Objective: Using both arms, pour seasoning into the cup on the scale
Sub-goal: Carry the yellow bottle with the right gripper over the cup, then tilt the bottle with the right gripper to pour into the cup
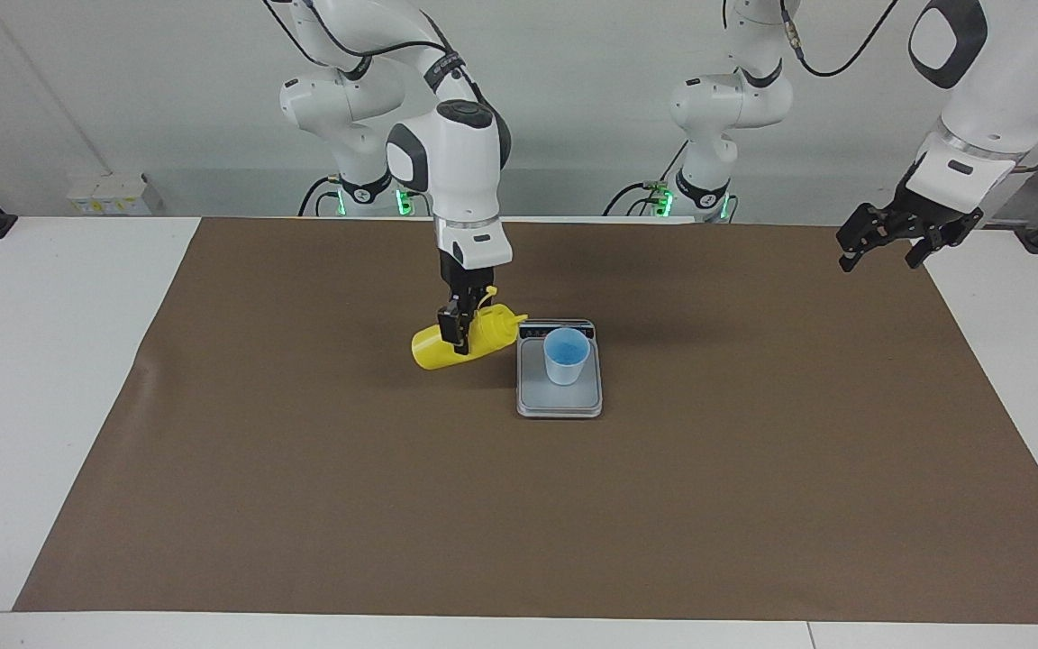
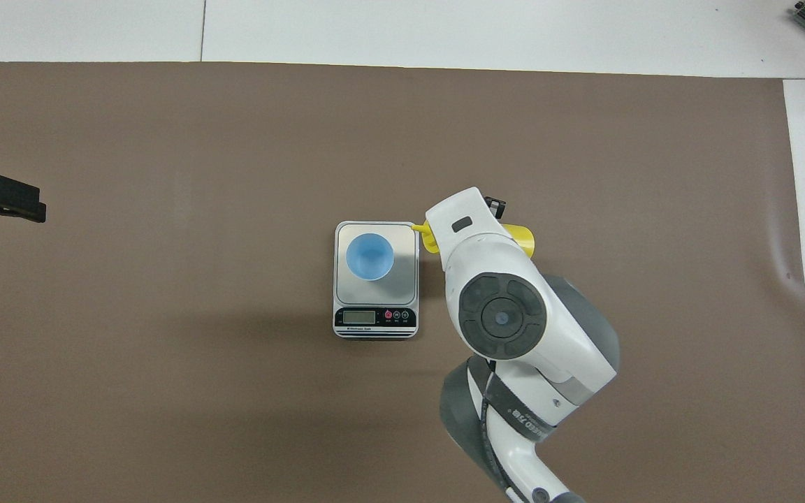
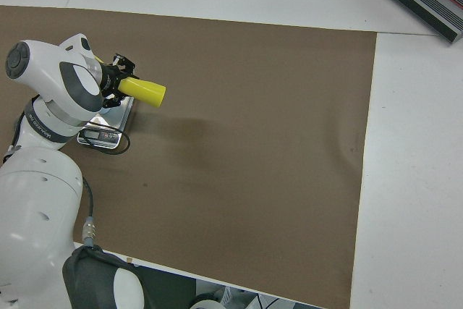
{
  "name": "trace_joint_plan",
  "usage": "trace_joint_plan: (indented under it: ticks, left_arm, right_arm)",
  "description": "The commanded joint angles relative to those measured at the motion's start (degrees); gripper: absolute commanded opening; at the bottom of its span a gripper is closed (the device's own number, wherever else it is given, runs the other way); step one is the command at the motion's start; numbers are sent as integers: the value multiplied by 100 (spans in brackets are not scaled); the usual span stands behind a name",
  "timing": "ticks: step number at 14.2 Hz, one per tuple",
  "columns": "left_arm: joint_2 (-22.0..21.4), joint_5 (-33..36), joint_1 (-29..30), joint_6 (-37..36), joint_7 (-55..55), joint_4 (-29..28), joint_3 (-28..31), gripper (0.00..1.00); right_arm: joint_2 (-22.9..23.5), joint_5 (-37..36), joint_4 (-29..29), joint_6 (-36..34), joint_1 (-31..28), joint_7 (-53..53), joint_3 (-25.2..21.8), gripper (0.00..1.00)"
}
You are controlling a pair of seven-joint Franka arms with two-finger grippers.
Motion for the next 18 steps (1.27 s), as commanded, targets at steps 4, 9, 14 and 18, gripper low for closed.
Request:
trace_joint_plan:
  ticks: [4,9,14,18]
  left_arm:
    - [-142,-73,23,-26,29,-135,19,100]
    - [-133,-73,23,-26,29,-135,19,100]
    - [-142,-73,23,-26,29,-135,19,100]
    - [-142,-73,23,-26,29,-135,19,100]
  right_arm:
    - [307,-1236,490,-808,378,11,36,0]
    - [737,-1754,1095,-1615,579,20,63,0]
    - [1299,-2289,1641,-2591,1071,546,63,0]
    - [1547,-2782,1976,-3155,1248,917,63,0]
